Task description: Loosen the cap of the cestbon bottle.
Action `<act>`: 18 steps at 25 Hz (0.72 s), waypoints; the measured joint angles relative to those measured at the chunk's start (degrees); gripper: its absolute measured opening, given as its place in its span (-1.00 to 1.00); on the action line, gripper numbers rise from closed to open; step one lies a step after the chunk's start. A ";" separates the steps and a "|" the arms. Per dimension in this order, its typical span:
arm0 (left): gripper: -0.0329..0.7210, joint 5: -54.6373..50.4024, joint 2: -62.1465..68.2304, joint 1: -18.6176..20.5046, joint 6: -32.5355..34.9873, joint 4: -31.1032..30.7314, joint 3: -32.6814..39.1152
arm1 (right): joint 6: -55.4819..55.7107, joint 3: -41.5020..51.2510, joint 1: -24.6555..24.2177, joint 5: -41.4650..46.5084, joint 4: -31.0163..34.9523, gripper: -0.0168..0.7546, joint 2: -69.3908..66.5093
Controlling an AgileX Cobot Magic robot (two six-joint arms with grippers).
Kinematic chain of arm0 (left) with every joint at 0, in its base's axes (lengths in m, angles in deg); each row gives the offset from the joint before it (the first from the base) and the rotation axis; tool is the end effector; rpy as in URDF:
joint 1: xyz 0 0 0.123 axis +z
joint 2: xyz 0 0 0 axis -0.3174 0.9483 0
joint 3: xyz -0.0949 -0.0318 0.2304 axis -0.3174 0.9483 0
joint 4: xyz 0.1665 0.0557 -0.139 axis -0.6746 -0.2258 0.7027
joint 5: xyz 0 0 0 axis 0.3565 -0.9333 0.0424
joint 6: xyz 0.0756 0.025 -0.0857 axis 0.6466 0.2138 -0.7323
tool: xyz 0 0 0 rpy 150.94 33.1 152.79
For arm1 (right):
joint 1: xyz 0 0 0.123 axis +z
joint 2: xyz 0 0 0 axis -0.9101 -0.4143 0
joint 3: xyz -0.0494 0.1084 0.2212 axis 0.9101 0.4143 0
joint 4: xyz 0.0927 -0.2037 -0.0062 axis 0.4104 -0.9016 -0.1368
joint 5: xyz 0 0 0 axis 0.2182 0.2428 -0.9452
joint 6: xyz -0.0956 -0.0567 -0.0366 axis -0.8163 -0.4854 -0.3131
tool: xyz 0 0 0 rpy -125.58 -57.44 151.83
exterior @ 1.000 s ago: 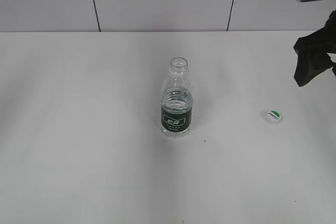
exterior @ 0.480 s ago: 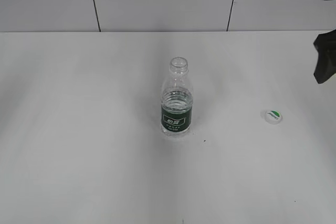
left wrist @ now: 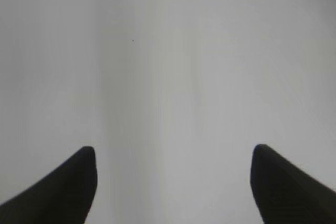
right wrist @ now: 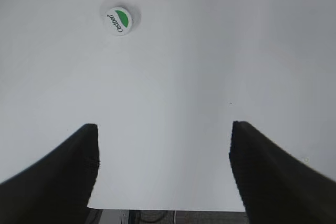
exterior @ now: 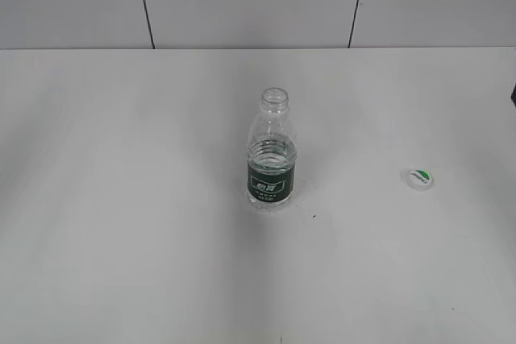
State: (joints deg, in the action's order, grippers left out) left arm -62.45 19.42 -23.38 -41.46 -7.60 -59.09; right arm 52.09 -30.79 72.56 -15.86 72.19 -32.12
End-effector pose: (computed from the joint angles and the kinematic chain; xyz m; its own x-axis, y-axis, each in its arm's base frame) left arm 0.2461 -0.0133 0.2691 -0.9344 0.0899 -0.3447 0.0715 0.9953 0.0655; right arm 0.2686 0.0323 0.2492 -0.9441 -0.2053 -0.2579 -0.2049 0.9784 -0.0291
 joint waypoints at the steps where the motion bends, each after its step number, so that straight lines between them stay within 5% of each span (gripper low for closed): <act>1: 0.52 -0.75 -1.24 -0.31 0.00 0.00 0.00 | 0.00 0.00 0.00 0.40 -0.14 0.57 1.31; 11: 0.52 -2.48 -22.14 -0.64 0.25 -0.71 0.72 | -0.05 0.06 0.00 3.36 -0.64 0.57 15.22; 18: 0.52 -1.67 -41.29 -0.64 1.19 -0.76 8.52 | -0.20 0.25 0.00 3.90 -0.71 0.57 21.94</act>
State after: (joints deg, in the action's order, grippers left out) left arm -64.11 -21.87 -24.02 -40.26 -8.36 -50.58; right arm 51.88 -30.54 72.56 -11.96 71.49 -10.18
